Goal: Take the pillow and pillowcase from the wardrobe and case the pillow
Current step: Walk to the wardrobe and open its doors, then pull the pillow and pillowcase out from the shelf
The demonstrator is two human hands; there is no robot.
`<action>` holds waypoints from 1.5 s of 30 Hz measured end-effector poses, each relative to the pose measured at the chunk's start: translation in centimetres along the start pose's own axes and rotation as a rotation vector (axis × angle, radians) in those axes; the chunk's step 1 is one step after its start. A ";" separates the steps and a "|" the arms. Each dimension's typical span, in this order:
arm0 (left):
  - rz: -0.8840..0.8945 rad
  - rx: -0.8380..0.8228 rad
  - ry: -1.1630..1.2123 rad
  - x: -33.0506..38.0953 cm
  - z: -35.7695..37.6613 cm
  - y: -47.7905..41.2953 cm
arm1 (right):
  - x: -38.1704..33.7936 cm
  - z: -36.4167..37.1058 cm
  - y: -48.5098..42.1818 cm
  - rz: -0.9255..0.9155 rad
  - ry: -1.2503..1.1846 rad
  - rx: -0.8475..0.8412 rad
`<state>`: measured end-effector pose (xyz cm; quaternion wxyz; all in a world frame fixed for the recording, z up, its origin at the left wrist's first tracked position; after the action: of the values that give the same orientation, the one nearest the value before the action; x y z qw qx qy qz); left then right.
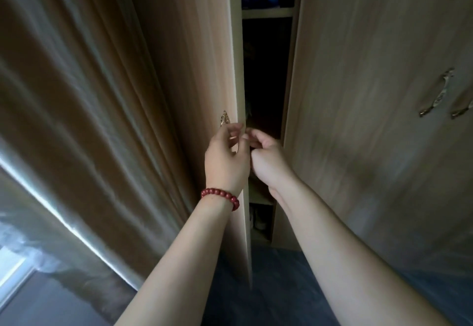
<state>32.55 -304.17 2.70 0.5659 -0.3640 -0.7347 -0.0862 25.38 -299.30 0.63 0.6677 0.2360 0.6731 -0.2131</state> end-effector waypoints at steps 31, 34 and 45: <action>-0.116 0.395 0.180 -2.2 -5.1 5.4 | 0.3 6.7 2.1 0.017 0.025 -0.408; -0.107 0.415 0.164 -2.5 -6.1 5.8 | 0.1 7.7 1.9 0.019 0.022 -0.424; -0.178 0.501 0.199 -4.3 -9.4 6.5 | -0.5 12.0 3.3 0.035 -0.036 -0.477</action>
<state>44.32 -306.44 0.22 0.6977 -0.1365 -0.7031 0.0134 37.01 -303.90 1.04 0.7200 0.0793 0.6882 -0.0408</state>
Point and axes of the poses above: each hand's wrist, its own y-axis away from the middle knuckle, its own z-axis out of the palm, x = y × z, the point moved 2 cm from there along -y, towards the middle knuckle, and after that the axes turned 10 degrees about -x, right-handed, at the moved point
